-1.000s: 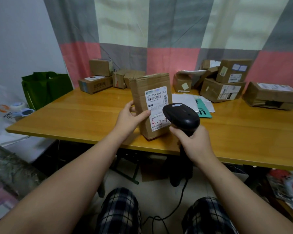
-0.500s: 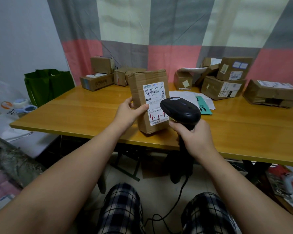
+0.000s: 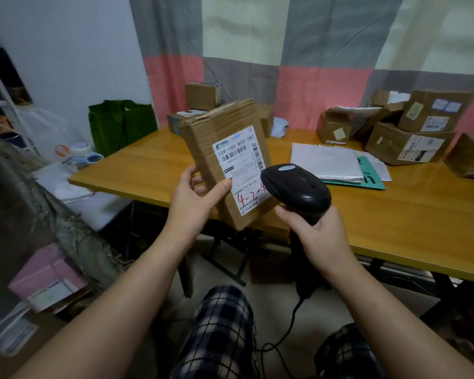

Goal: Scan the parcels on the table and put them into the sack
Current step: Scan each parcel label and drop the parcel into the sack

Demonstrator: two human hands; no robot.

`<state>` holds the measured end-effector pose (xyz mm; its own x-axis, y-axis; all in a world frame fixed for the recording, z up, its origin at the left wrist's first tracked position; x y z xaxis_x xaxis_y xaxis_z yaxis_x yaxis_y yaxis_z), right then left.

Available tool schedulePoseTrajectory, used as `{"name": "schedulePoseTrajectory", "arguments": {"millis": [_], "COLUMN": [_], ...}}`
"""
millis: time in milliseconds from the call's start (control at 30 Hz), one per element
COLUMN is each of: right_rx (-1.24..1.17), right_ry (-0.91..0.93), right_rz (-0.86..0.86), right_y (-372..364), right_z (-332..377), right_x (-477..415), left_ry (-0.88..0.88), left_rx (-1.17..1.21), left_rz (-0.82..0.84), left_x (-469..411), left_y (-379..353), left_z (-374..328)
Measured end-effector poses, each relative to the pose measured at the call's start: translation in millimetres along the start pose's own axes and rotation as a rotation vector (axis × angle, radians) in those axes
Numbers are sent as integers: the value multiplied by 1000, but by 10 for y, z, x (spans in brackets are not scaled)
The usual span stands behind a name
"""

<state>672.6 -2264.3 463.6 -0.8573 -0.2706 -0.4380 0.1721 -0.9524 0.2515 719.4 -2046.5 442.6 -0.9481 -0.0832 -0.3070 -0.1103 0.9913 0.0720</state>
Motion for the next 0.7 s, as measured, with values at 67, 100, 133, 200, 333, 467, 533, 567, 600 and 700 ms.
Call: {"name": "schedulePoseTrajectory", "arguments": {"millis": [67,100,133,200,333,467,533,567,600,700], "right_rx": [-39,-56,-68,-116,-195,-117,-38,-5,21,40], "right_ry": [-10,-14,-16,-7,-12,-76,-109,-114,-108,-70], "right_rz": [69,111,161,281,426,568,594,603,614,662], "right_y": [-288,-453,-625,-1053,-1653,-2208,-2423,-2525,-2625,-2935], "right_z": [-33,-46,-43,-29,-18,-115,-168,-181,-183,-143], "right_x": [-36,-60,-75,-96,-70,13,24,17,5,-45], "left_ry": [10,19,26,38,86,158,210,241,278,353], "left_rx": [-7,-4,-1,-24,-96,-253,-341,-390,-442,-575], "left_rz": [-77,-119,-165,-278,-449,-643,-704,-719,-732,-801], "left_x": [239,364,494,826,1449,1950,2117,2177,2227,2299], "left_y": [307,462,616,983,1478,2052,2290,2389,2484,2769], "left_z": [35,51,74,122,216,239,237,237,238,209]}}
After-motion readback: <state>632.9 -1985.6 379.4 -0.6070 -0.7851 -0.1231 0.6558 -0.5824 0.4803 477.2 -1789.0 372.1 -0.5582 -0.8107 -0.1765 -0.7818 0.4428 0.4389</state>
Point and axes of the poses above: each hand's wrist, its own x-axis away from the middle knuckle, its own y-axis out of the back of the hand, z = x × y, the point moved 4 cm from there along -x, towards the middle knuckle, and after that the axes turned 10 degrees about z, right-handed, at the moved point
